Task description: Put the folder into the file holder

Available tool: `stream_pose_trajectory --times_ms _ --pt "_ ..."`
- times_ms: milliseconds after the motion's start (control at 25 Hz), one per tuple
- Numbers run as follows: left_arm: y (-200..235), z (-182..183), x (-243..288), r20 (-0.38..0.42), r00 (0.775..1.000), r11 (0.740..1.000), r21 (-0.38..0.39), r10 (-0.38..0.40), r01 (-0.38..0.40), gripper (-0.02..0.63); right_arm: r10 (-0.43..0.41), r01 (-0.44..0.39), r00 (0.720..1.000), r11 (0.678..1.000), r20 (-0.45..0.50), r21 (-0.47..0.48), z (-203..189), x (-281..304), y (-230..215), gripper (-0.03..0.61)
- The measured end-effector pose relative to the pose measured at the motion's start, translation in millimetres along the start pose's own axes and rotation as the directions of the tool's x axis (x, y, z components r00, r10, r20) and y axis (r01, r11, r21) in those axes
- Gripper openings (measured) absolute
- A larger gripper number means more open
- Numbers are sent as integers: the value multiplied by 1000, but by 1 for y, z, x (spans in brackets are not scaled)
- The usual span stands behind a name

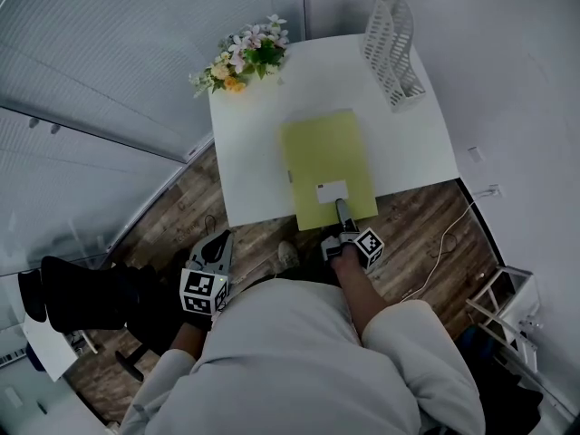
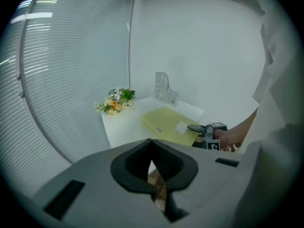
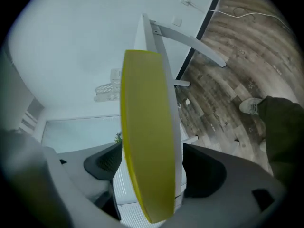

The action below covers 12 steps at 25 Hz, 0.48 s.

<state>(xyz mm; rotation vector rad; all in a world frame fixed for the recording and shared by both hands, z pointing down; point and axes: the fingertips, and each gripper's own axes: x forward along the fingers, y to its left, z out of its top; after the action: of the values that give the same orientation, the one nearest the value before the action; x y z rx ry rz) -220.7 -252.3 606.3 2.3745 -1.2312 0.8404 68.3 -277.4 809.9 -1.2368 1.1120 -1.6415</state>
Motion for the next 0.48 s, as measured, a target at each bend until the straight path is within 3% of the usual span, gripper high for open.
stream_pose_trajectory --times_ms 40,80,120,160,480 --pt "-1 0 2 -5 1000 1000 7 -7 7 8 8 -8 1000 1000 3 7 1 3 -4 403" --pt "-1 0 4 -9 1000 1000 12 -12 12 8 19 -19 1000 1000 4 7 2 5 -5 373" --pt "0 0 6 -13 1000 1000 17 -16 16 8 33 -33 999 999 1 4 3 7 -4 302" --pt "0 0 7 -15 1000 1000 20 -19 19 8 48 -48 999 999 -6 1 2 7 -2 288" --pt "0 10 16 6 999 998 26 -54 54 8 44 -44 999 997 -9 -57 13 -20 1 249"
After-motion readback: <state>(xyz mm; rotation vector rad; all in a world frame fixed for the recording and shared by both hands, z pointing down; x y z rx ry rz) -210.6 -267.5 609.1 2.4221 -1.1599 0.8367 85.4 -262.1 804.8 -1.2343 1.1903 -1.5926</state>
